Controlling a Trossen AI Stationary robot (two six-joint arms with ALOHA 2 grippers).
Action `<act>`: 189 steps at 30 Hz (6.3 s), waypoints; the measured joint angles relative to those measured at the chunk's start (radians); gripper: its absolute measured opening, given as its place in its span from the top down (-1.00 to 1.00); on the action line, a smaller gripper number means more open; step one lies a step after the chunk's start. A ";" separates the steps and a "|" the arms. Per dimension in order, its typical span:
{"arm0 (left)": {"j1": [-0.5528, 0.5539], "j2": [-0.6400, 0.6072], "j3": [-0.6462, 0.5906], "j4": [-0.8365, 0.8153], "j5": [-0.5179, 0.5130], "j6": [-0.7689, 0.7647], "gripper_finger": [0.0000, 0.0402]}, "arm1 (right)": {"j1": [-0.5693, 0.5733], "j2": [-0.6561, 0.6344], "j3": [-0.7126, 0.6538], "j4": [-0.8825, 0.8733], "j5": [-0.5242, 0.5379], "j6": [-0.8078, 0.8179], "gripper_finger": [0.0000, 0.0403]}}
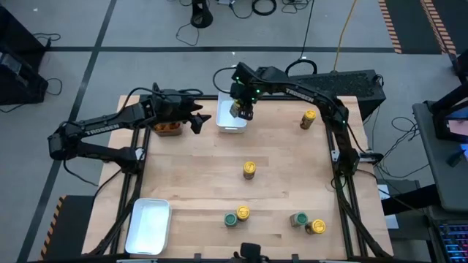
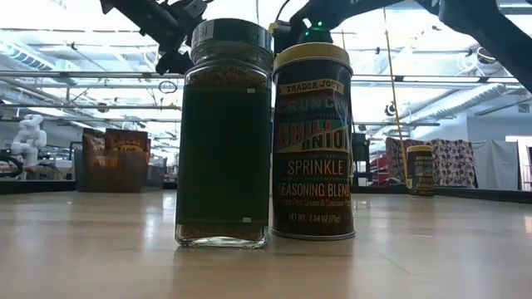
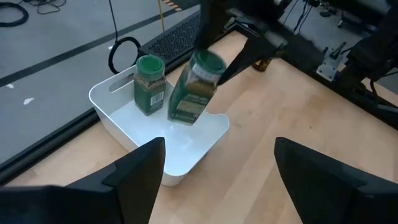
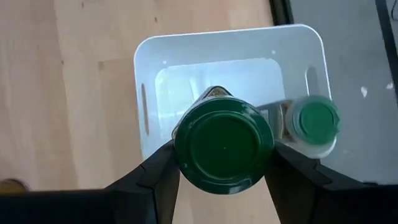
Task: Sort spices by type
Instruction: Put the top green seasoning bottle into the top white bin, then put the right green seasoning bottle into the top white bin
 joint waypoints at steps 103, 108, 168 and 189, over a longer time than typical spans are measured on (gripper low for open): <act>-0.413 0.094 0.001 0.149 0.190 0.241 -0.52 | 0.239 -0.502 0.000 -0.384 -0.130 0.389 -0.28; -0.413 0.165 0.001 0.203 0.336 0.297 -0.52 | 0.413 -0.556 0.000 -0.459 0.044 0.660 -0.28; -0.654 0.361 0.254 0.184 0.022 -0.026 -0.52 | 1.379 -0.546 -0.978 0.214 0.317 1.163 -0.27; -0.651 0.360 0.254 0.131 0.050 -0.022 -0.52 | 1.275 -0.548 -0.801 0.023 0.278 1.047 0.04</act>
